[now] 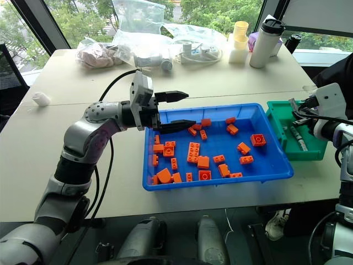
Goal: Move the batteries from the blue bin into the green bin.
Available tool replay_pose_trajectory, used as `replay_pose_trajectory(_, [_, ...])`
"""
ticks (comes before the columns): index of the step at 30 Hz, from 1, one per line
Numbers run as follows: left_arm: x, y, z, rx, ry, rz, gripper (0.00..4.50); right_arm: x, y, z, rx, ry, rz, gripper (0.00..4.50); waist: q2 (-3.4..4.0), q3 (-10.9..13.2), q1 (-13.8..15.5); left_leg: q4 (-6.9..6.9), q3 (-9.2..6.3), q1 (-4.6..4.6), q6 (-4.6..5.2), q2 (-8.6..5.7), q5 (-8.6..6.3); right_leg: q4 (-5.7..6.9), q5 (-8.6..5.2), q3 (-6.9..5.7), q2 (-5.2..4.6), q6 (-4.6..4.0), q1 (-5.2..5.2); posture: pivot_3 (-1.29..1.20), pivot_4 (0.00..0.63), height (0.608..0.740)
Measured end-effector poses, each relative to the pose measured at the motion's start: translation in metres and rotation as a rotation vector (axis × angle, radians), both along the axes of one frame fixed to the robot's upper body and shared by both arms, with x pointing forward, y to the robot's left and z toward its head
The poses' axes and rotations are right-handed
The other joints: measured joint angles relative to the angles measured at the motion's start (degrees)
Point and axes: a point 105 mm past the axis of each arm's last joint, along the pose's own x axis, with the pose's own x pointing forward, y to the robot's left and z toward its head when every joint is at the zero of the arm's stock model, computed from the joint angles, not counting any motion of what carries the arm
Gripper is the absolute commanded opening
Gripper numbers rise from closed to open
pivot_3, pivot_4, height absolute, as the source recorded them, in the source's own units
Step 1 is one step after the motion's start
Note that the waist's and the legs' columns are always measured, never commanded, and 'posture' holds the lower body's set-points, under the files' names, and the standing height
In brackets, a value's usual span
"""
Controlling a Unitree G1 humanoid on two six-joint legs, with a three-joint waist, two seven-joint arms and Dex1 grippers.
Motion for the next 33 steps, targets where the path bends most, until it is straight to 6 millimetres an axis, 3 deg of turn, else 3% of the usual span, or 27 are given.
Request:
replay_pose_trajectory(2, [0.003, 0.001, -0.004, 0.018, -0.002, 0.006, 4.5, 0.0, -0.003, -0.001, 0.003, 0.002, -0.023, 1.36, 0.0, 0.0, 0.02, 0.0, -0.01, 0.0, 0.0, 0.01, 0.0, 0.0, 0.0, 0.0, 0.02, 0.0, 0.0, 0.0, 0.15, 0.74])
replay_pose_trajectory(7, [0.005, 0.005, -0.006, 0.051, -0.034, 0.022, 4.5, 0.001, -0.008, 0.0, -0.027, 0.016, -0.046, 3.95, 0.0, 0.0, 0.14, 0.0, 0.0, 0.0, 0.0, 0.01, 0.0, -0.01, 0.0, 0.03, 0.02, 0.0, 0.0, 0.0, 0.15, 0.74])
replay_pose_trajectory(11, [0.007, 0.01, -0.008, 0.071, -0.041, 0.041, 4.5, 0.003, -0.01, 0.008, -0.065, 0.005, -0.041, 3.95, 0.0, 0.0, 0.12, 0.01, 0.01, 0.0, 0.0, 0.0, 0.0, -0.02, 0.0, 0.04, 0.02, 0.0, 0.01, 0.0, 0.15, 0.74])
replay_pose_trajectory(15, [0.009, 0.018, -0.006, 0.075, -0.035, 0.067, 4.5, 0.01, 0.004, 0.028, -0.064, -0.076, 0.047, 3.95, 0.0, 0.0, 0.05, -0.01, -0.02, 0.0, 0.0, 0.05, 0.0, -0.02, 0.0, 0.04, 0.06, 0.0, 0.0, 0.0, 0.15, 0.74])
replay_pose_trajectory(18, [0.006, 0.047, -0.002, 0.098, 0.003, 0.117, 4.5, 0.003, 0.035, 0.044, -0.011, -0.147, 0.233, 3.95, 0.01, 0.01, -0.29, -0.13, -0.1, 0.0, 0.02, 0.09, -0.01, -0.02, 0.0, 0.12, 0.14, 0.0, -0.09, 0.0, 0.15, 0.74])
replay_pose_trajectory(21, [-0.005, 0.088, -0.005, 0.167, 0.047, 0.211, 4.5, -0.023, 0.064, 0.056, 0.06, -0.178, 0.408, 3.95, 0.0, 0.02, -0.1, -0.2, -0.25, 0.0, 0.07, 0.14, -0.04, -0.05, 0.0, 0.11, 0.22, 0.0, -0.11, 0.0, 0.15, 0.74])
replay_pose_trajectory(27, [-0.034, 0.117, -0.014, 0.209, 0.145, 0.312, 4.5, -0.064, 0.077, 0.038, 0.17, -0.045, 0.506, 3.95, -0.04, 0.03, 1.29, 0.04, -0.28, 0.1, 0.08, 0.01, -0.06, -0.14, 0.0, 0.1, -0.03, 0.0, 0.25, 0.0, 0.15, 0.74])
replay_pose_trajectory(33, [-0.049, 0.133, -0.033, 0.234, 0.253, 0.386, 4.5, -0.071, 0.075, 0.026, 0.203, 0.01, 0.508, 3.95, -0.04, 0.03, 1.28, 0.02, -0.27, 0.24, 0.1, 0.02, -0.08, -0.18, -0.01, 0.05, -0.01, -0.01, 0.39, 0.0, 0.15, 0.74])
